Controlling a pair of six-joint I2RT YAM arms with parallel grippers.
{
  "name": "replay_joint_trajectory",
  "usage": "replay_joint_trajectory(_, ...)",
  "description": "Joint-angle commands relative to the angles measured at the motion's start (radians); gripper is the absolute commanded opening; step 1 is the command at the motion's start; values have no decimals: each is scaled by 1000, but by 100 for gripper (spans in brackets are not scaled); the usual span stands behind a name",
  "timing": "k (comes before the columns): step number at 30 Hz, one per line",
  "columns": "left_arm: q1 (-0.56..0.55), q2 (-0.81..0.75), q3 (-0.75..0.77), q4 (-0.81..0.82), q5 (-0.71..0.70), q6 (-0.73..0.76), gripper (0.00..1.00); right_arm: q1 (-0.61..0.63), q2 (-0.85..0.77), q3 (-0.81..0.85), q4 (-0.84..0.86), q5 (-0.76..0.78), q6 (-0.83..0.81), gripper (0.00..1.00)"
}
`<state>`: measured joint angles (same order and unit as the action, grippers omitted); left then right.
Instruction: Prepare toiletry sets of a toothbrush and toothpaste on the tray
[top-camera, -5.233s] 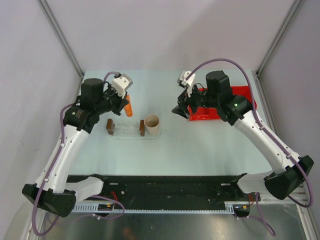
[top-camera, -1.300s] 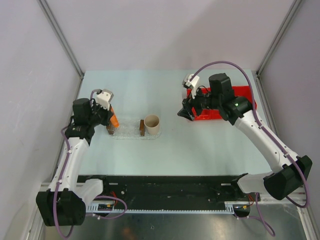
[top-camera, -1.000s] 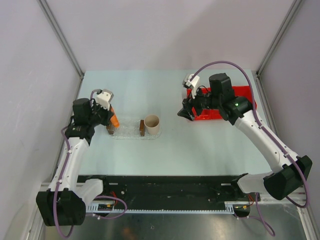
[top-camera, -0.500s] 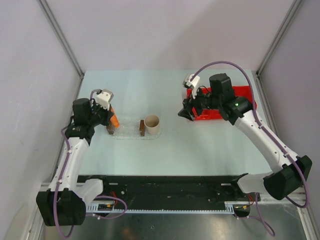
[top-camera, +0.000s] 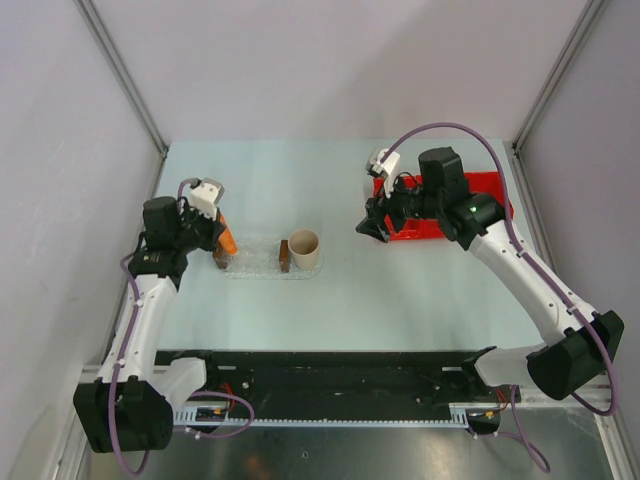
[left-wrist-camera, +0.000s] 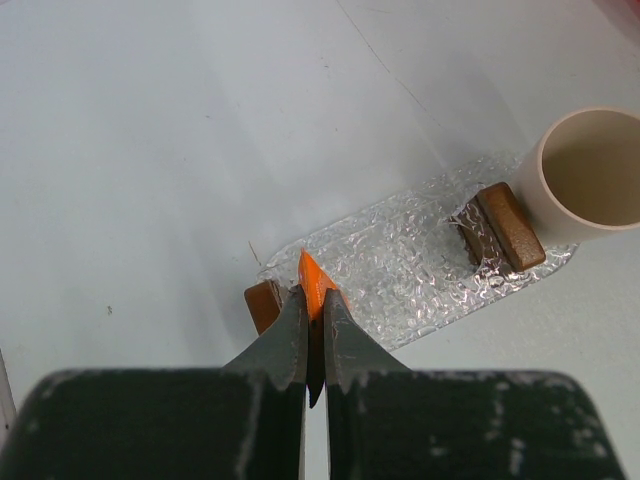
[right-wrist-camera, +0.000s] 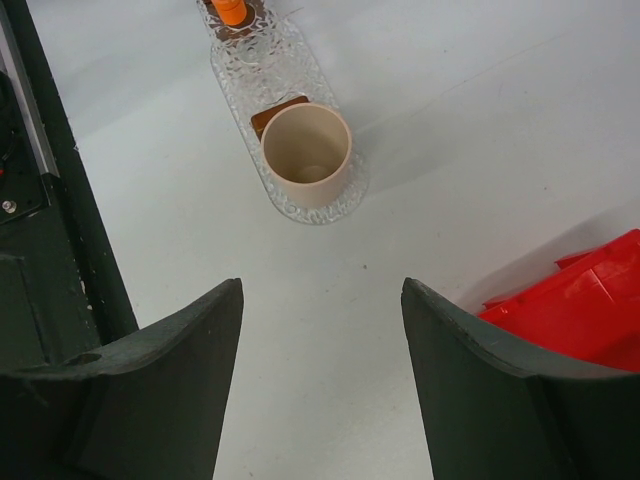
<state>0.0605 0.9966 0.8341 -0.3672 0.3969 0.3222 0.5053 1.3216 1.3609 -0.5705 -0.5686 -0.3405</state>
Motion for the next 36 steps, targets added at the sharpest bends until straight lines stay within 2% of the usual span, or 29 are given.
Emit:
replay_joint_trajectory(1,12,-12,33,31,31,-5,0,-7,-21,0,23,-19,12,70)
replay_joint_trajectory(36,15,53,17,56,60,5,0,-16,-15,-2,20,-27,14,70)
